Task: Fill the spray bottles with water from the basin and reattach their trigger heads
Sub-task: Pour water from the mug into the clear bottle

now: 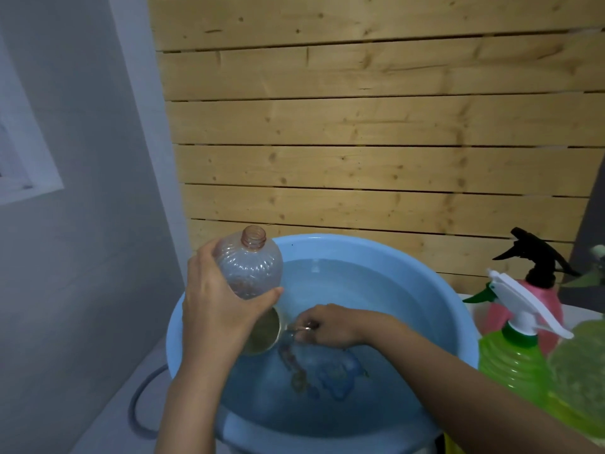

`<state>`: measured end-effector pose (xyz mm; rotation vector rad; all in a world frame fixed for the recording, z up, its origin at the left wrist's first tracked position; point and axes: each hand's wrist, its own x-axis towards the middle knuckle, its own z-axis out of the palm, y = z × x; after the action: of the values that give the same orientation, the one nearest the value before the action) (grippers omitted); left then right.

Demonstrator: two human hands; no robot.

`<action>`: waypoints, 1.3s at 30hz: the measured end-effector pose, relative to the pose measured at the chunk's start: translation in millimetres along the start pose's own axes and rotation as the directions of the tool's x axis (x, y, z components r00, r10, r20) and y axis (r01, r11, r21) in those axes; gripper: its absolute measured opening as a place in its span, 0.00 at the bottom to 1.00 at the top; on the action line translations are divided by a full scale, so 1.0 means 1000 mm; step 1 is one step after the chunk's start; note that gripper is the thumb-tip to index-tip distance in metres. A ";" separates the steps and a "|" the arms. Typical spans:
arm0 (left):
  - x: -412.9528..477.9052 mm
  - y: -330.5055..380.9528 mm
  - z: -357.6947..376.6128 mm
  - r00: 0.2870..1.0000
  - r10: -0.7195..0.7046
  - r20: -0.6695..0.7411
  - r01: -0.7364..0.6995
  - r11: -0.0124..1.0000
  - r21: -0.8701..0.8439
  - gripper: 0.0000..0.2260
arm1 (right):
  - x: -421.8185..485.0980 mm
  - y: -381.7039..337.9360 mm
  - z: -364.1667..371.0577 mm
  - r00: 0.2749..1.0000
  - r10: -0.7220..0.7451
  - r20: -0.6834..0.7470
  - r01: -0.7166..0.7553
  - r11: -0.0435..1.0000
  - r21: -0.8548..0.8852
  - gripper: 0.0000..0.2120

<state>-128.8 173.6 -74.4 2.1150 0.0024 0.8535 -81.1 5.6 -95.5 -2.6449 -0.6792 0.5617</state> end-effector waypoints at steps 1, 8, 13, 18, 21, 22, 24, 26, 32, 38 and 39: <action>0.000 0.001 0.001 1.000 -0.001 0.003 0.001 1.000 0.007 0.43 | -0.001 0.000 -0.002 0.999 0.037 -0.006 -0.037 0.998 0.052 0.12; -0.004 0.007 0.006 0.997 -0.047 0.065 0.045 0.998 0.038 0.51 | 0.002 0.008 -0.007 0.962 0.260 -0.084 -0.224 0.926 0.304 0.20; -0.006 0.005 0.010 0.985 -0.122 0.119 0.114 0.991 0.075 0.46 | -0.002 0.013 -0.008 0.911 0.413 0.015 -0.306 0.650 0.695 0.23; -0.006 0.005 0.009 0.971 -0.185 0.153 0.158 0.972 0.171 0.47 | 0.000 0.015 -0.011 0.841 0.538 -0.055 -0.283 0.525 0.803 0.16; -0.007 0.001 0.010 0.939 -0.248 0.239 0.201 0.958 0.203 0.44 | -0.003 0.016 -0.015 0.800 0.582 -0.144 -0.225 0.514 0.828 0.13; -0.007 0.000 0.011 0.926 -0.259 0.275 0.206 0.956 0.207 0.42 | -0.004 0.016 -0.016 0.788 0.591 -0.171 -0.199 0.508 0.838 0.13; -0.007 -0.003 0.011 0.904 -0.267 0.333 0.207 0.957 0.205 0.41 | -0.006 0.018 -0.018 0.763 0.612 -0.209 -0.161 0.492 0.855 0.13; -0.007 -0.005 0.011 0.895 -0.256 0.365 0.189 0.959 0.210 0.40 | -0.008 0.019 -0.019 0.732 0.637 -0.241 -0.134 0.482 0.866 0.13; -0.005 -0.010 0.011 0.874 -0.275 0.401 0.162 0.942 0.294 0.40 | -0.018 0.015 -0.025 0.664 0.681 -0.311 -0.076 0.475 0.877 0.16; -0.003 -0.014 0.010 0.837 -0.296 0.460 0.112 0.915 0.387 0.39 | -0.026 0.007 -0.029 0.636 0.669 -0.385 0.000 0.498 0.867 0.20; -0.001 -0.017 0.009 0.825 -0.303 0.478 0.111 0.915 0.388 0.39 | -0.025 0.005 -0.029 0.634 0.665 -0.395 0.009 0.505 0.863 0.20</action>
<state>-119.9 178.0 -90.9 2.5644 0.1030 0.1113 -86.1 -18.8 -65.5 -1.7939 0.3765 -0.1107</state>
